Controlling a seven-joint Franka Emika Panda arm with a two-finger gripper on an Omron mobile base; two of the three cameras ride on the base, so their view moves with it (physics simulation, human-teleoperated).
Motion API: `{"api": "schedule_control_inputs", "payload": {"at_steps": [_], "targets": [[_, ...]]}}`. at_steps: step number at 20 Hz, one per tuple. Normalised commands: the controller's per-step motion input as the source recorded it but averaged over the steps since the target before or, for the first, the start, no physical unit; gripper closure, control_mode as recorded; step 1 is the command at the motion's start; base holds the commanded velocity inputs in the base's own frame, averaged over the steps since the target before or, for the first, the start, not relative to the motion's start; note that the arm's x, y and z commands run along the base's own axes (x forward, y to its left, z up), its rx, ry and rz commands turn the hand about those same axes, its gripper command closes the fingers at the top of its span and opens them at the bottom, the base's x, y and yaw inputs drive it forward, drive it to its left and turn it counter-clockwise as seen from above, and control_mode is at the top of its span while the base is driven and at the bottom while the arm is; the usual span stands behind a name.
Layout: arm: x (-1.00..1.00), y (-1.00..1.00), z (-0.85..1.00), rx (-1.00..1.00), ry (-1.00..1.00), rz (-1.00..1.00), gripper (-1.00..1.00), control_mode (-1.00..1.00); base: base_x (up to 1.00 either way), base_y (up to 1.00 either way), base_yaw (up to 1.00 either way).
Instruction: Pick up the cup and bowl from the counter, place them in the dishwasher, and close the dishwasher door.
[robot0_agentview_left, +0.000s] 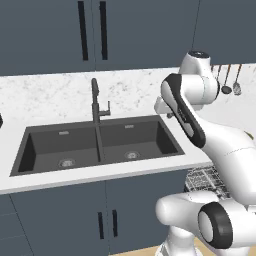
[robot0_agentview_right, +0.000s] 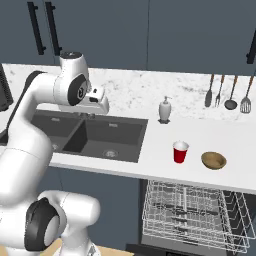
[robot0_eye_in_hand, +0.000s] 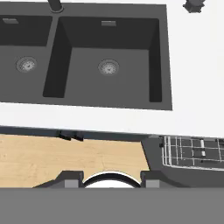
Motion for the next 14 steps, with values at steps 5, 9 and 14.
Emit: {"api": "schedule_control_inputs", "payload": {"at_steps": [5,9,14], "targets": [[-0.24,0.0,0.0,0.0,-0.02,0.0,-1.0,-1.0,0.0,0.0,0.0],[-0.72,0.07,0.0,0.0,-0.1,0.01,-1.0,-1.0,0.0,0.0,0.0],[-0.79,0.04,-0.01,0.0,-0.09,0.01,-1.0,-1.0,0.0,0.0,0.0]]}}
